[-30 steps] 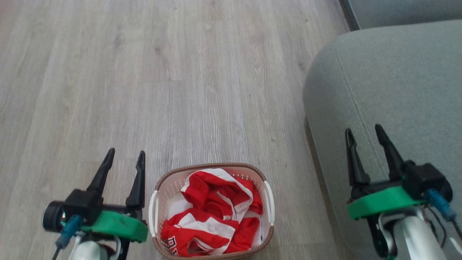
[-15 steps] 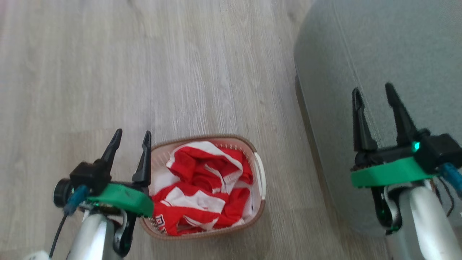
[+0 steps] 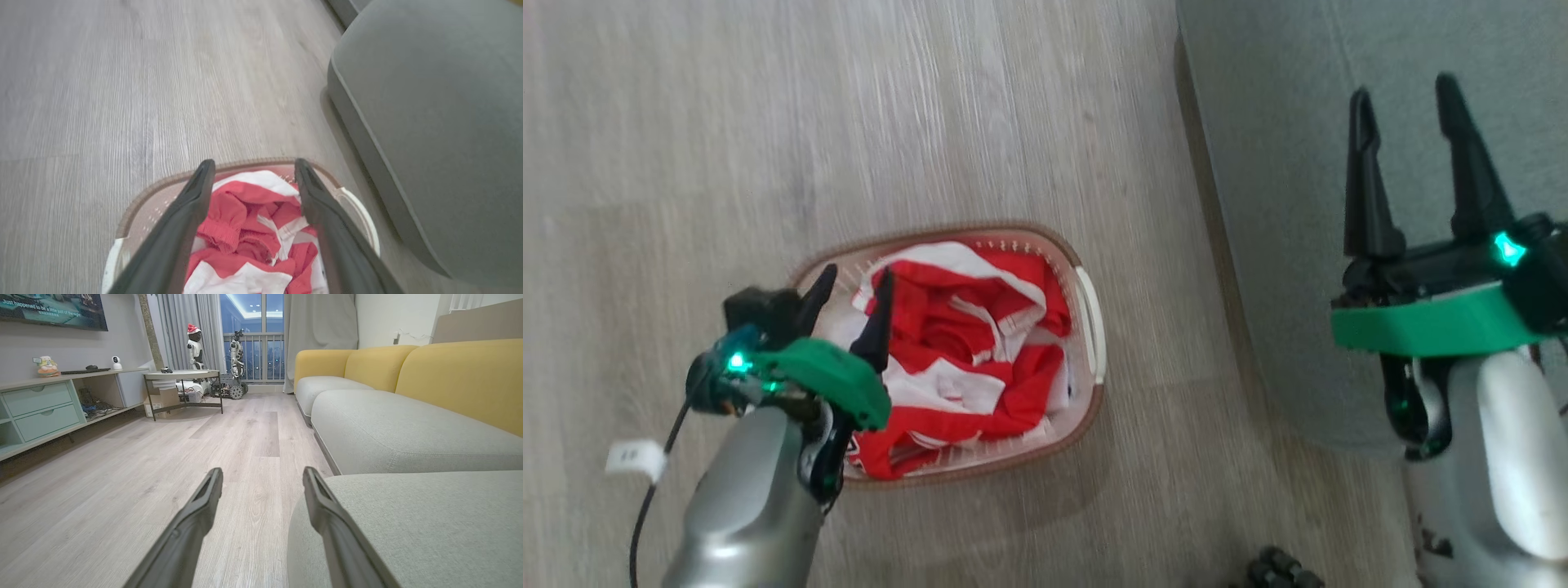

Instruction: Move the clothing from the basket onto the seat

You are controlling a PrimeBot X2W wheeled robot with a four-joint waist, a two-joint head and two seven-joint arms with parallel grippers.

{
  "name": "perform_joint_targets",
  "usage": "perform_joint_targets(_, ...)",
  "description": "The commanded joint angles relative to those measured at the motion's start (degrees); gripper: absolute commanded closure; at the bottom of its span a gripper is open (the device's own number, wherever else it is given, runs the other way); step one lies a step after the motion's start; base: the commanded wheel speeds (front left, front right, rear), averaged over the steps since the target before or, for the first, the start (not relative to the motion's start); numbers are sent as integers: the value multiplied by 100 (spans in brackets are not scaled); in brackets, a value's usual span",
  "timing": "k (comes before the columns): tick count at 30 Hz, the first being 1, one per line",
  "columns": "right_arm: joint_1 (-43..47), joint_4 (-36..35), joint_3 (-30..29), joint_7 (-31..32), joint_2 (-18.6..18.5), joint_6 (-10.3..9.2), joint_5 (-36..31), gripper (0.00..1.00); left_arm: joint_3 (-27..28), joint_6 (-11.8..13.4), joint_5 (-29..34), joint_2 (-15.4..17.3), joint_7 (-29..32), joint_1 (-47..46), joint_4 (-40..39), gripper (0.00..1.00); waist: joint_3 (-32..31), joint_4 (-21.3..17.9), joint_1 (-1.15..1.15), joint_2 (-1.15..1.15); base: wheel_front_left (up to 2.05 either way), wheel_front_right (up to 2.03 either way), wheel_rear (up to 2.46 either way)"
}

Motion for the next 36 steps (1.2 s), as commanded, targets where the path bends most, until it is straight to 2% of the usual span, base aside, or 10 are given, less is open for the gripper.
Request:
perform_joint_targets(1,-177,-255,112,-37,46,-1,-7,0,14,6,-87,163,78,-263,117,0,331,-98,-1,0,0,0,0)
perform_joint_targets(12,-637,-523,150,-37,49,-1,76,0,-770,6,-489,267,881,-1246,1711,0,1119,-249,-1,0,0,0,0)
perform_joint_targets(24,-1114,-836,117,-37,50,-1,110,0,-1435,6,-522,313,1433,-1924,2686,0,1932,-384,-1,0,0,0,0)
perform_joint_targets(36,-1391,-1027,175,-37,50,-1,232,0,-2269,6,-177,428,1933,-2397,3213,0,2561,-547,-1,0,0,0,0)
